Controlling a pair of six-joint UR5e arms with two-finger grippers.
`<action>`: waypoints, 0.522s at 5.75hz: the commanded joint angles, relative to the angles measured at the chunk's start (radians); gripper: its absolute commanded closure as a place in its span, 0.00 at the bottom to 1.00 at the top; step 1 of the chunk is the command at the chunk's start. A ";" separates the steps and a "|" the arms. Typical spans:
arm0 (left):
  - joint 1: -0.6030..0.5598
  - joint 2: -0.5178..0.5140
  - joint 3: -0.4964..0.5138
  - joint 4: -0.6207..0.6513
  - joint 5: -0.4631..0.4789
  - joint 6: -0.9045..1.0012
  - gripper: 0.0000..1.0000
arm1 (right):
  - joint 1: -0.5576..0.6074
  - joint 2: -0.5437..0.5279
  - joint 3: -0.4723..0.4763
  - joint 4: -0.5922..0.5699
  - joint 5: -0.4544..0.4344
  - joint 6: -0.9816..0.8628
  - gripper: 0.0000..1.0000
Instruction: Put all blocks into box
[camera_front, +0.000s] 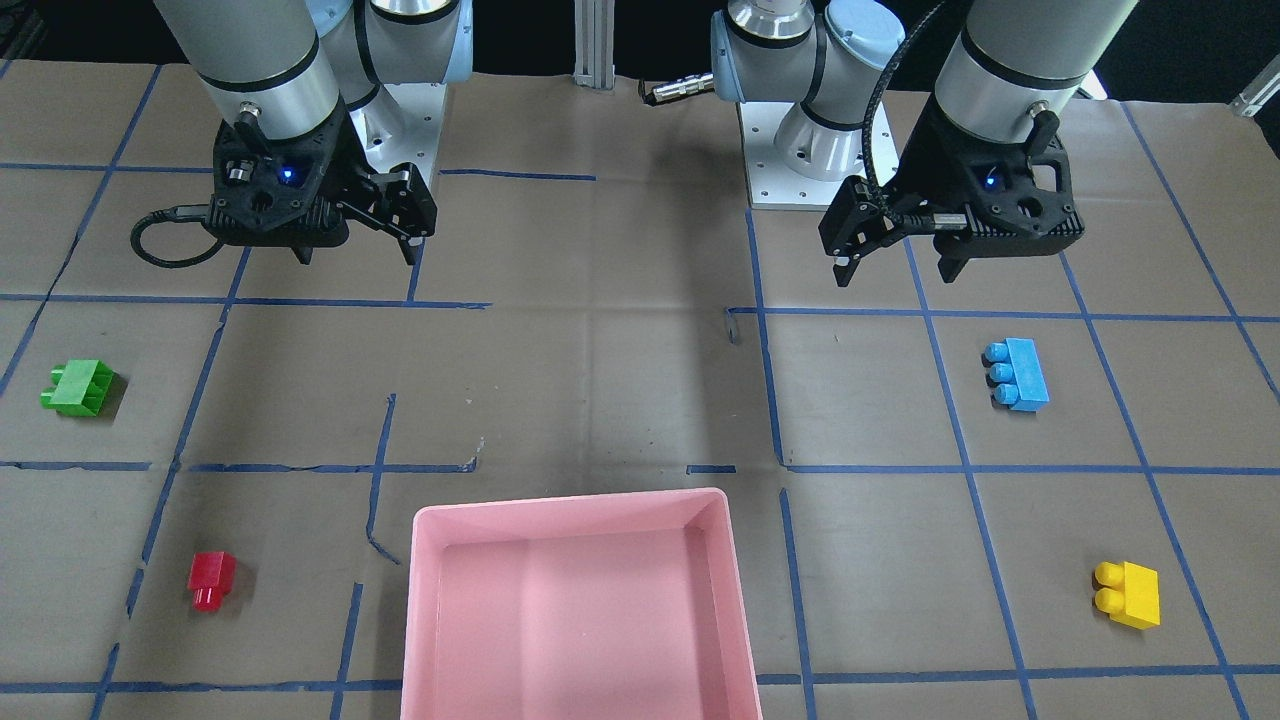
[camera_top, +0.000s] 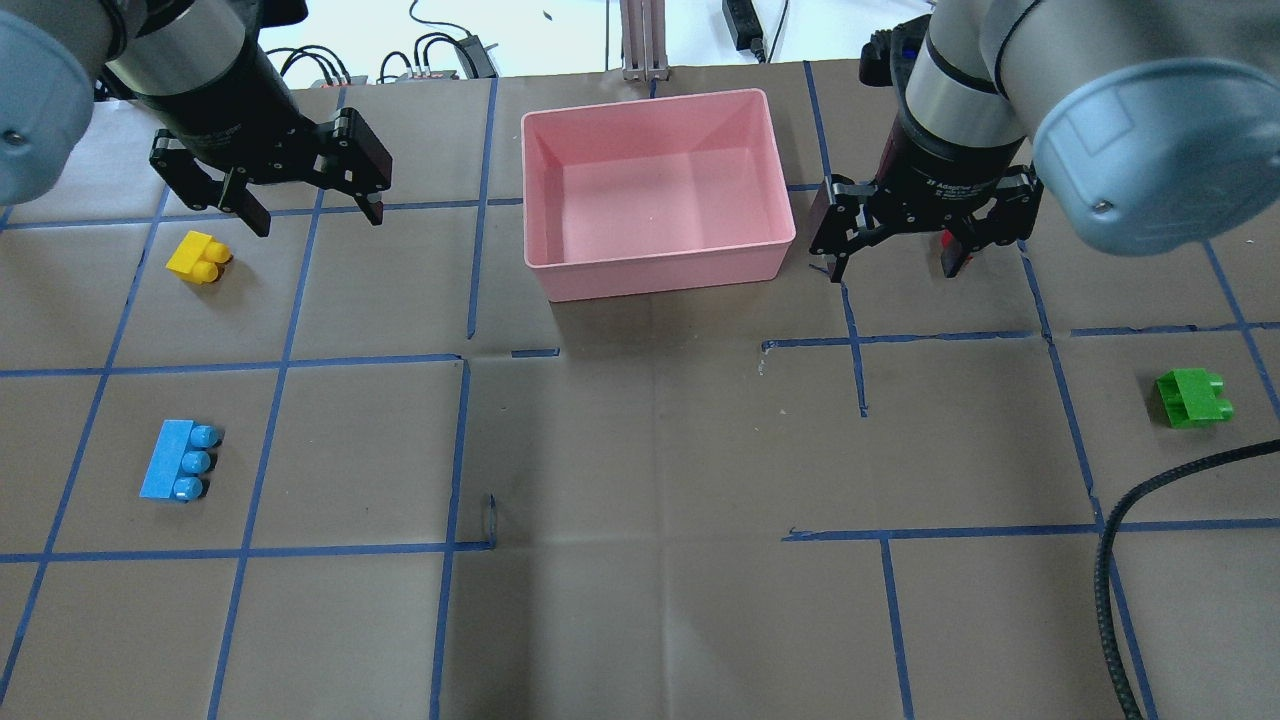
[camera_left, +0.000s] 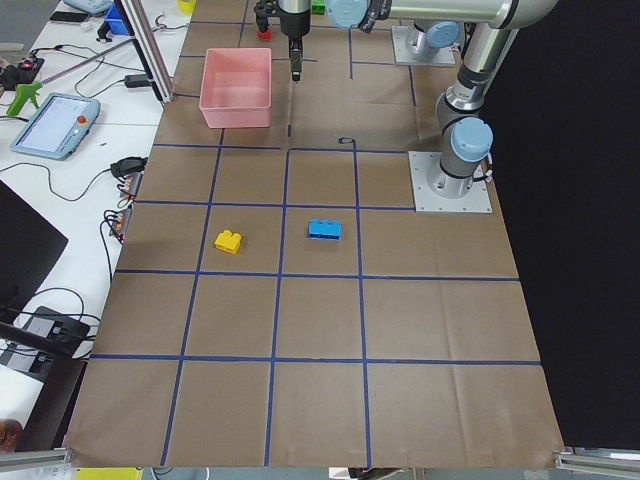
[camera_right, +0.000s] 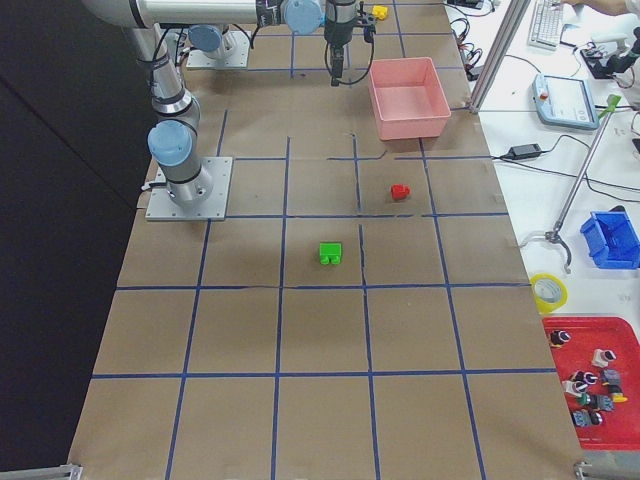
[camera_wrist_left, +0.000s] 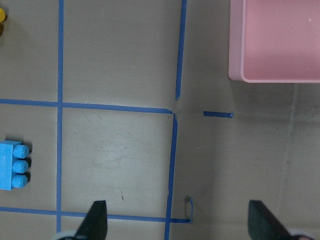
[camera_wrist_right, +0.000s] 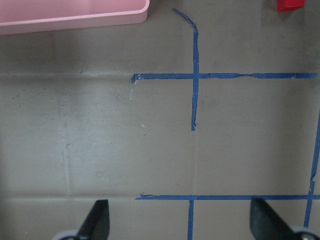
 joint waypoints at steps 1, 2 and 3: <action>0.000 0.001 -0.001 0.000 0.005 0.001 0.00 | 0.000 0.003 -0.013 -0.007 0.000 -0.007 0.00; 0.000 0.001 -0.001 0.000 0.005 0.001 0.00 | 0.000 0.004 -0.002 -0.010 0.000 -0.007 0.00; 0.000 0.000 -0.001 0.003 0.005 0.000 0.00 | 0.000 0.004 0.000 -0.039 0.000 -0.007 0.00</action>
